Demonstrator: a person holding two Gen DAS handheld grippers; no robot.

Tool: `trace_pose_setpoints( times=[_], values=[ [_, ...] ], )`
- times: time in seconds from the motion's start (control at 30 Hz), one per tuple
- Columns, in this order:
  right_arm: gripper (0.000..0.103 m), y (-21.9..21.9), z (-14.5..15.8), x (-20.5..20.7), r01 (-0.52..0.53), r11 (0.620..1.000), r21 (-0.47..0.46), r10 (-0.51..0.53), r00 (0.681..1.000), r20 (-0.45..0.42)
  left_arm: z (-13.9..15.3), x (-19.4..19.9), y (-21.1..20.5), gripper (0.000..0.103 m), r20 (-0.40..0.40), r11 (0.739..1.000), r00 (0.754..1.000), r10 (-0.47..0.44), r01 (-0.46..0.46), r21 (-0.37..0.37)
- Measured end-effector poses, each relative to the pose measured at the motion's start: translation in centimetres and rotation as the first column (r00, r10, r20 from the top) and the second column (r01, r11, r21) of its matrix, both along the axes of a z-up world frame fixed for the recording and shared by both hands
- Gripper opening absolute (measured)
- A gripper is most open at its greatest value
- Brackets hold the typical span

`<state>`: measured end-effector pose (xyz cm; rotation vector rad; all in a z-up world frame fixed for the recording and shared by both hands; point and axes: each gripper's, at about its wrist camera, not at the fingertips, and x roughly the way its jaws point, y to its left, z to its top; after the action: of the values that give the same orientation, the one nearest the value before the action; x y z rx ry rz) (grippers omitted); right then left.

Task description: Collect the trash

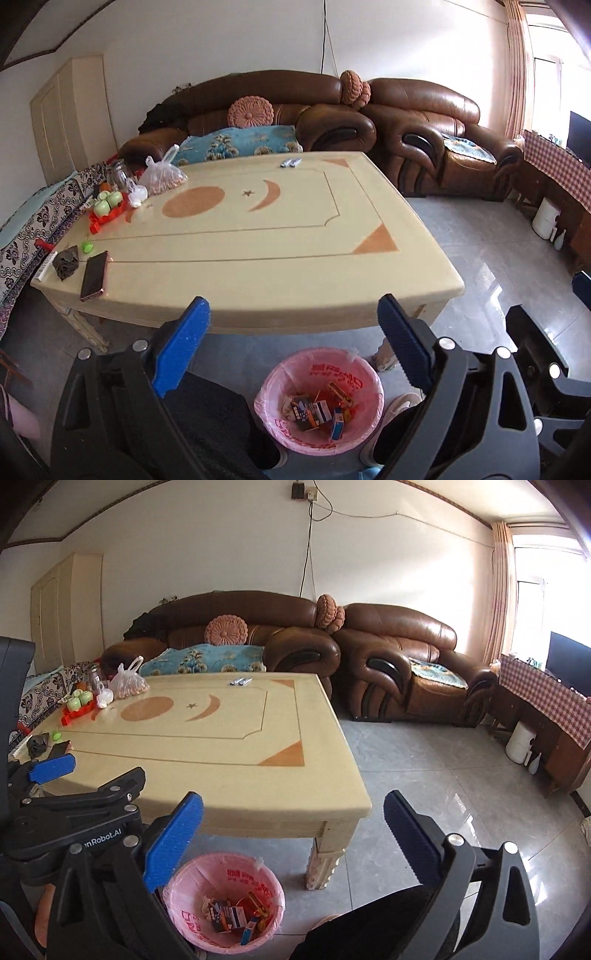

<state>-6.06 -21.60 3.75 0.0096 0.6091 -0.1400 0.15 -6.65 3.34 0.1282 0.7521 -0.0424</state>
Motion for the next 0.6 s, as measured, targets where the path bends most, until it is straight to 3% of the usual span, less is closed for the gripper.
trace_pose_setpoints(
  times=[0.1, 0.23, 0.6],
  values=[
    [0.096, 0.2, 1.8, -1.4, 0.025, 0.999, -0.034, -0.024, 0.999, 0.031, 1.6, -1.1, 0.0, 0.093, 0.045, 1.0, 0.999, 0.019, -0.02, 0.023],
    [0.096, 0.4, 3.2, -2.2, 0.031, 0.999, -0.036, -0.029, 0.998, 0.048, 2.7, -1.8, 0.3, 0.093, 0.048, 1.0, 0.999, 0.016, -0.015, -0.012],
    [0.096, 0.5, 3.2, -2.5, 0.045, 0.999, -0.017, -0.044, 0.999, 0.027, 3.1, -2.7, 0.4, 0.093, 0.056, 1.0, 0.998, 0.024, -0.024, -0.006]
  ],
)
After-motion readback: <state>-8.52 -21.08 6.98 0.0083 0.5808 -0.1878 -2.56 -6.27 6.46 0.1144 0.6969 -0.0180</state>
